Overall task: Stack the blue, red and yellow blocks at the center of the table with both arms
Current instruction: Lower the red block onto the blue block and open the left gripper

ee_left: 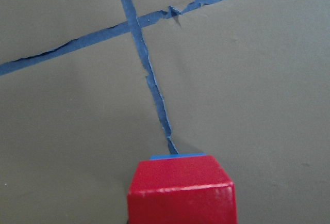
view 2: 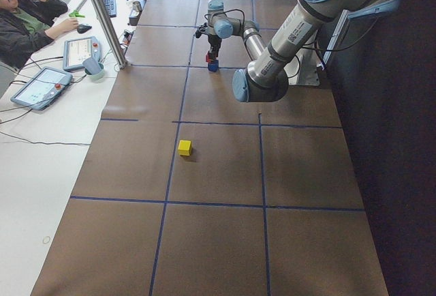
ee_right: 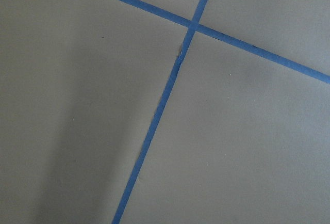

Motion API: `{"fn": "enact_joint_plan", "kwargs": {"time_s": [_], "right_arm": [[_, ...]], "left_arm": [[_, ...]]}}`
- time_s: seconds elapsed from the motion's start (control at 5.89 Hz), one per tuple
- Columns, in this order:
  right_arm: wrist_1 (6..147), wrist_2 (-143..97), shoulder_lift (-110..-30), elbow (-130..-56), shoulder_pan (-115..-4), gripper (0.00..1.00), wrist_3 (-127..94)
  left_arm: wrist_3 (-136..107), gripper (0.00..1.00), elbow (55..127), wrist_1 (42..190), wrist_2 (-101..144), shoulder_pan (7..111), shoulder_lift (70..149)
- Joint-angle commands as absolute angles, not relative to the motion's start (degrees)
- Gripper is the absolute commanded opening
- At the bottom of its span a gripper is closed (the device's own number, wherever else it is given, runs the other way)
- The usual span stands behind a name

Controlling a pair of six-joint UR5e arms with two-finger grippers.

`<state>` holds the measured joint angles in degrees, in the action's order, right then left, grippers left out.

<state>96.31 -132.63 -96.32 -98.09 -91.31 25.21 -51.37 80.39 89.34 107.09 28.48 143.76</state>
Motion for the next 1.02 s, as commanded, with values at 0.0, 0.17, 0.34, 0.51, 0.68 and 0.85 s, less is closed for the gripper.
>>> {"fn": "enact_joint_plan", "kwargs": {"time_s": [0.0, 0.17, 0.34, 0.51, 0.68, 0.85], "right_arm": [[96.33, -132.63, -96.33, -98.09, -91.32, 1.0, 25.14], [96.24, -132.63, -96.33, -98.09, -91.32, 1.0, 25.14], [96.24, -132.63, -96.33, -98.09, -91.32, 1.0, 25.22], [96.33, -132.63, -96.33, -98.09, -91.32, 1.0, 25.22], [96.24, -132.63, -96.24, -98.09, -91.32, 1.0, 25.22], [96.24, -132.63, -96.24, -98.09, -91.32, 1.0, 25.22]], "left_arm": [[-51.24, 0.34, 80.59, 89.3, 107.57, 28.48, 143.79], [-51.15, 0.35, 80.77, 88.69, 110.62, 28.56, 143.62], [-51.15, 0.35, 80.86, 88.59, 110.92, 28.56, 143.53], [-51.07, 0.35, 80.86, 88.59, 110.92, 28.65, 143.35], [-51.06, 0.51, 80.77, 88.68, 110.92, 29.44, 143.35], [-51.24, 0.6, 80.77, 89.12, 110.92, 30.4, 143.26]]}}
